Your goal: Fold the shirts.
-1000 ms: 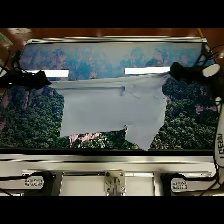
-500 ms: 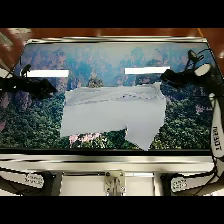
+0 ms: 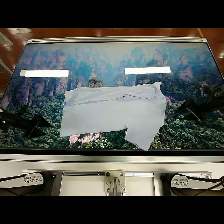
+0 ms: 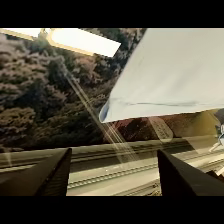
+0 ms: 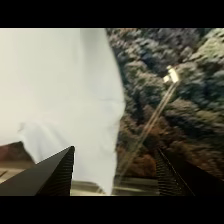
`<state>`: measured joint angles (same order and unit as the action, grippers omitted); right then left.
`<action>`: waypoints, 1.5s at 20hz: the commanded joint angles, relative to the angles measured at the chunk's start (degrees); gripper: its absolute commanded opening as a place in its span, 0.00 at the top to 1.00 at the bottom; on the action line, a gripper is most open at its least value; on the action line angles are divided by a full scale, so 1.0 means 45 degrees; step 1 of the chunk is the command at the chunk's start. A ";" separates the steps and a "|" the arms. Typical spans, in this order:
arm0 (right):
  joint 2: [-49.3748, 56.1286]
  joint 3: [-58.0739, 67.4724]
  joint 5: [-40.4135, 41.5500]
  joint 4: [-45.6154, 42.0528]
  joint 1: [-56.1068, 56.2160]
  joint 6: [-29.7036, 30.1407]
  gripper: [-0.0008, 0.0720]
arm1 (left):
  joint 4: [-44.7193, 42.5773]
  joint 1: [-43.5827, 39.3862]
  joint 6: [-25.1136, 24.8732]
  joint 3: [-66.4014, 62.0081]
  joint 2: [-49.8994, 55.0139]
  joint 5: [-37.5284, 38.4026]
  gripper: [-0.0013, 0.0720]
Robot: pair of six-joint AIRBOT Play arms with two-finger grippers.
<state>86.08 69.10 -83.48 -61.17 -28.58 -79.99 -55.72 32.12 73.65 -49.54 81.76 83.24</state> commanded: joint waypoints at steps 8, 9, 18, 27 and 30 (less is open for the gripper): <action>-0.0097 -0.0996 0.0826 0.0874 0.0597 0.0155 0.17 | 0.2200 -0.1200 -0.0699 0.3225 -0.0146 -0.3755 0.17; -0.0097 -0.0996 0.0753 0.0801 0.0597 0.0155 0.17 | 0.2375 -0.1345 -0.0699 0.3225 -0.0146 -0.4027 0.18; -0.0092 -0.1243 0.0782 -0.1112 0.0602 -0.0330 0.14 | 0.2623 -0.1826 -0.0010 0.3235 -0.0155 -0.4993 0.93; 0.1647 -0.2472 0.2696 0.1598 0.0607 0.0772 0.12 | 0.2633 -0.1831 -0.0690 0.2963 -0.1088 -0.4279 0.93; 0.2166 -0.2477 0.2759 0.1817 0.0719 0.0699 0.28 | 0.2642 -0.1831 -0.0695 0.2812 -0.1375 -0.4017 0.93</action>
<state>93.38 58.19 -72.34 -56.07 -25.80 -77.73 -43.92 23.90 70.70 -36.29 76.88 64.10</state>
